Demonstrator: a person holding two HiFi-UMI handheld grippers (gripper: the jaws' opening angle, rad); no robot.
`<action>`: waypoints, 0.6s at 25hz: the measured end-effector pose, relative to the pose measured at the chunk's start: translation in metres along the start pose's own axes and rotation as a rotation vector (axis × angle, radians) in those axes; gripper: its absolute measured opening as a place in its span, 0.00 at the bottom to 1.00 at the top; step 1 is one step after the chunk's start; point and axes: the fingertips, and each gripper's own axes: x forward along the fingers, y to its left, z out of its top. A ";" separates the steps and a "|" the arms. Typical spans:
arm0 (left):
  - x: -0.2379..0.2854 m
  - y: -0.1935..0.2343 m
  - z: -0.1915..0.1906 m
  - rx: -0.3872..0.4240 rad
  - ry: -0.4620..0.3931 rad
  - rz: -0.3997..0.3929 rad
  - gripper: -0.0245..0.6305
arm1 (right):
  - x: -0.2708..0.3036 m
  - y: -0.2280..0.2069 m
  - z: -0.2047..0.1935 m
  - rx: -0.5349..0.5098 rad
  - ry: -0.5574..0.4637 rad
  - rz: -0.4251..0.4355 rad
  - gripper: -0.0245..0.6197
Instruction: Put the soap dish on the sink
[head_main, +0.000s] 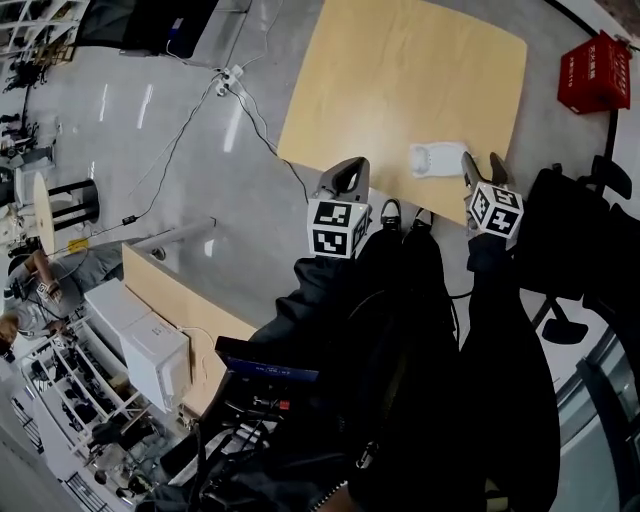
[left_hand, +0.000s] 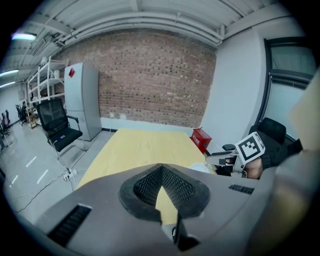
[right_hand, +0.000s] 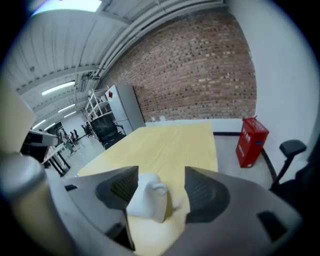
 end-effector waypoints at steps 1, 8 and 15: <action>-0.001 -0.003 0.006 0.003 -0.014 -0.004 0.04 | -0.009 0.001 0.010 -0.028 -0.028 -0.014 0.47; -0.011 -0.036 0.082 0.046 -0.170 -0.061 0.04 | -0.079 0.045 0.105 -0.159 -0.215 -0.013 0.34; -0.041 -0.065 0.168 0.077 -0.332 -0.098 0.04 | -0.161 0.083 0.207 -0.222 -0.427 -0.031 0.09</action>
